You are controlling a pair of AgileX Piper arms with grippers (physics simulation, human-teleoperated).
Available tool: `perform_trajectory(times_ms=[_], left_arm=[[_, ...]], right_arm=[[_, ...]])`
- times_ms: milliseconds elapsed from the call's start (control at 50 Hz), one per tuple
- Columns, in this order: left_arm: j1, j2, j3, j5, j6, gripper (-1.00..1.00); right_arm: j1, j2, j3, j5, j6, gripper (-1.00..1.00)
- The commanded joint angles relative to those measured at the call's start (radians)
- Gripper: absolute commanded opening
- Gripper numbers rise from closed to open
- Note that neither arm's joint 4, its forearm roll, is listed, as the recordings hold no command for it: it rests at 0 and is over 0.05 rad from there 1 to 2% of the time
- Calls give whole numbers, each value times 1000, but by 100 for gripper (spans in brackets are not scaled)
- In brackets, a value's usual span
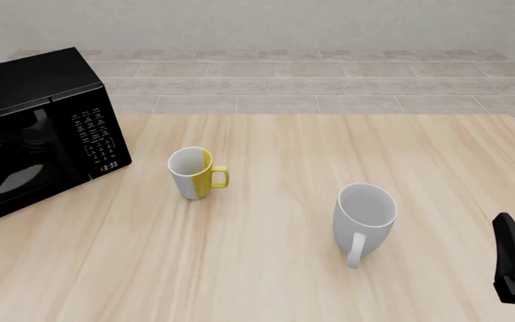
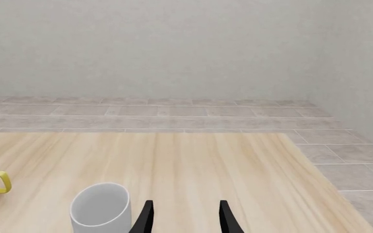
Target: Close the microwave.
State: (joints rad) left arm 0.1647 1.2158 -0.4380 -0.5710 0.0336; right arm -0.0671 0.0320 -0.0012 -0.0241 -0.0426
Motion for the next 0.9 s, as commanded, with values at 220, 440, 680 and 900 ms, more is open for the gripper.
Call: perform_trajectory(times_ms=[220, 440, 680, 900], left_arm=[[-75, -639, 204, 306, 11, 100], [-97, -980, 167, 601, 14, 100], [-108, -1201, 148, 827, 0, 100], [-135, -1216, 180, 796, -37, 100]], right_arm=[[7, 3, -1, -8, 1, 100], [5, -6, 0, 1, 3, 100], [1, -23, -1, 17, 3, 100], [8, 10, 0, -10, -2, 100]])
